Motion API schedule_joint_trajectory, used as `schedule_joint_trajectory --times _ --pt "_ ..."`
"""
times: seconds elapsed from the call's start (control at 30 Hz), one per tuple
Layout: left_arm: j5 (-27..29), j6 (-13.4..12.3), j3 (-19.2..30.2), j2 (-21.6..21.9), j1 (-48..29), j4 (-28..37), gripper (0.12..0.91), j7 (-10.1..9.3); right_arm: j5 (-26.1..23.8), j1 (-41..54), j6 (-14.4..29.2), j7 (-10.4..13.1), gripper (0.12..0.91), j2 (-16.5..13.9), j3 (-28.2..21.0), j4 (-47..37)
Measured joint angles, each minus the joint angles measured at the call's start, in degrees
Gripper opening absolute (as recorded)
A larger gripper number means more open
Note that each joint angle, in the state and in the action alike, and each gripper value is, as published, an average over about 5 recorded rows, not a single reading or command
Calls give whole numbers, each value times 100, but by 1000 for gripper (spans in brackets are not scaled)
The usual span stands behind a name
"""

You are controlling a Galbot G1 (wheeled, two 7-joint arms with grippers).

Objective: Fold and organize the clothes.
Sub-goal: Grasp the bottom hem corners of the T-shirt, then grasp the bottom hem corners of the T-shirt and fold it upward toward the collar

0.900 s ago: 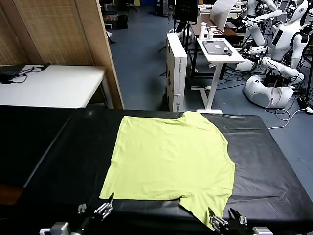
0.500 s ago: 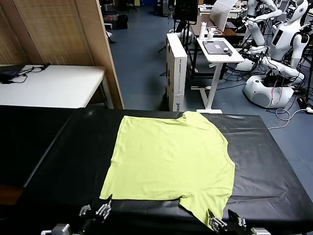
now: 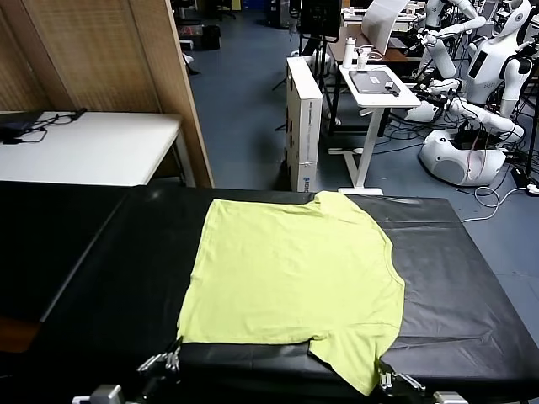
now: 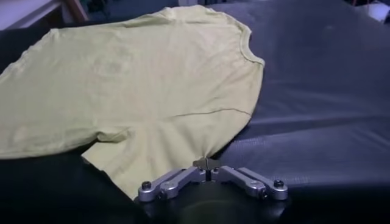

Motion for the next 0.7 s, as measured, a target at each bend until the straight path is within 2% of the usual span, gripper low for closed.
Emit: schedule_joint_trajectory --times 0.23,0.4,0.5,0.7 --pt "1 -90 -142 -8 346 -274 145 -13 -17 -346 -499 289 140 -2 -22 365" --pt "-19 -178 -240 -9 593 -421 145 -12 -8 -504 -698 363 140 -28 -32 507" --pt "-68 -215 -265 -29 649 -490 145 -13 7 -503 -593 320 140 -33 -39 531" --pt "-223 -235 -167 -103 485 -483 145 -9 346 -290 -195 36 140 -111 98 530"
